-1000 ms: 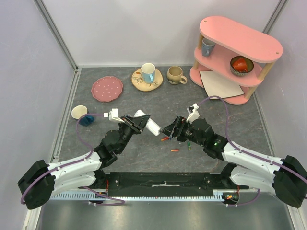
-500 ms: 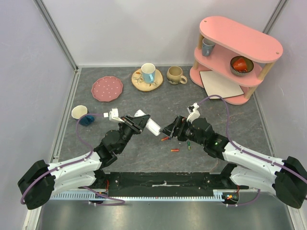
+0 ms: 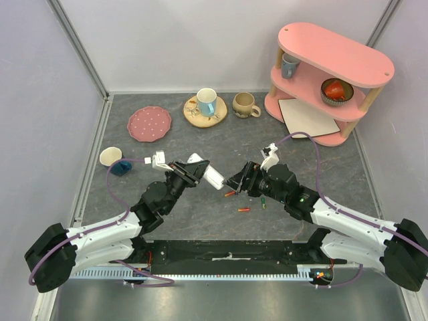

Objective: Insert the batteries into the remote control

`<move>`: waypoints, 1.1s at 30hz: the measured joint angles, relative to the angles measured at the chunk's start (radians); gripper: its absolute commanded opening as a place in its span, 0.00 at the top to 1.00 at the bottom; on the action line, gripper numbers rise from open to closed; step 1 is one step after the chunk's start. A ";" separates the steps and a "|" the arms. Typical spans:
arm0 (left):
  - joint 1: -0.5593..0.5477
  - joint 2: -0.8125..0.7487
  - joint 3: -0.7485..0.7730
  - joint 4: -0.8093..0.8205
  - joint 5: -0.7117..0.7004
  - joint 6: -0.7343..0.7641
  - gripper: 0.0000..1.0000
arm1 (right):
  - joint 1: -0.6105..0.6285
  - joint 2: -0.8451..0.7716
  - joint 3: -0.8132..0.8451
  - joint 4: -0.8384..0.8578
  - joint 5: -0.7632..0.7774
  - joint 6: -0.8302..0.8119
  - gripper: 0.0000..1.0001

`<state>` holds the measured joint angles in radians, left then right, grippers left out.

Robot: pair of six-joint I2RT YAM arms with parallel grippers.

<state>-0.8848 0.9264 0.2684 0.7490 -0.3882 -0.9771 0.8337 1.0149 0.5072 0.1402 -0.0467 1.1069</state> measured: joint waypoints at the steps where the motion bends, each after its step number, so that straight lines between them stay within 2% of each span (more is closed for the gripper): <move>1: 0.000 0.000 0.000 0.000 0.000 0.000 0.98 | 0.000 0.000 0.000 0.000 0.000 0.000 0.13; 33: 0.000 0.003 0.000 -0.001 0.005 -0.023 0.98 | 0.000 -0.028 0.016 -0.052 0.003 -0.007 0.13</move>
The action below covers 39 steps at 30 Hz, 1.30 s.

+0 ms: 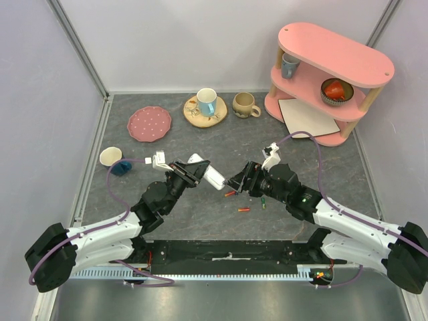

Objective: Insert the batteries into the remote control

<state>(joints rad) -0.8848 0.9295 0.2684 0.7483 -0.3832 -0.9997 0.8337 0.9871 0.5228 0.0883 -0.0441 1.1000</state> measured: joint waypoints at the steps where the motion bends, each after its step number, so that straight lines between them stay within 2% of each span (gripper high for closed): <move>1: 0.000 0.000 0.000 0.000 0.000 0.000 0.98 | 0.000 -0.002 0.000 -0.001 0.000 -0.001 0.13; 16: 0.000 -0.001 0.000 -0.001 0.018 -0.025 0.98 | 0.000 -0.003 0.000 -0.011 0.013 -0.013 0.13; 39: 0.012 0.006 0.024 -0.051 0.067 -0.097 0.98 | 0.000 -0.031 0.072 -0.165 0.022 -0.083 0.12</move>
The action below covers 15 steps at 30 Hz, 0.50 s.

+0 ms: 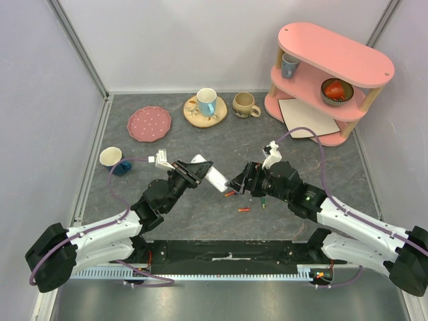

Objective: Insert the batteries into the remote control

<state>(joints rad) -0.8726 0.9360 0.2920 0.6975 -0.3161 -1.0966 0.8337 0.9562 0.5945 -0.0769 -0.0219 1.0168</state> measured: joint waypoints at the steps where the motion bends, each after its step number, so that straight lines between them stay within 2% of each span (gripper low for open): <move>1: 0.000 0.000 0.000 -0.001 0.003 -0.003 0.98 | 0.000 -0.002 0.001 -0.005 0.000 -0.001 0.12; 15: 0.001 0.013 0.003 -0.002 0.014 -0.021 0.98 | 0.000 -0.013 0.018 -0.046 0.001 -0.020 0.12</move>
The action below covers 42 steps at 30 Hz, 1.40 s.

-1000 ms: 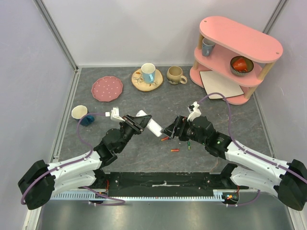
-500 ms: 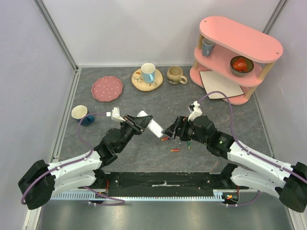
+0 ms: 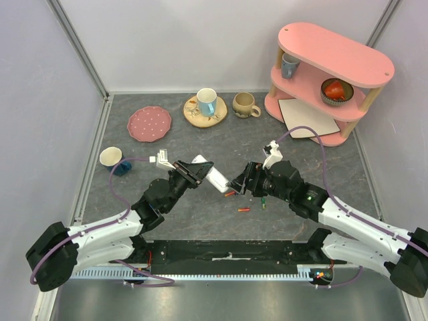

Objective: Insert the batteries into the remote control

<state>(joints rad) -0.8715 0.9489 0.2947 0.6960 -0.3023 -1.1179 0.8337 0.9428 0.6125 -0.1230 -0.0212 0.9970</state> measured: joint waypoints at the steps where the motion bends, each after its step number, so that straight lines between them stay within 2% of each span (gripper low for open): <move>1: 0.002 0.002 0.000 -0.001 0.000 0.000 0.98 | 0.000 -0.001 0.002 -0.003 0.000 -0.002 0.12; 42: 0.025 -0.002 0.000 -0.019 0.071 -0.043 0.98 | 0.000 -0.019 0.015 -0.047 0.018 -0.040 0.11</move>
<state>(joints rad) -0.8463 0.9470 0.2947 0.6773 -0.2317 -1.1614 0.8337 0.9234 0.6273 -0.1699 -0.0032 0.9565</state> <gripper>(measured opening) 0.334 0.885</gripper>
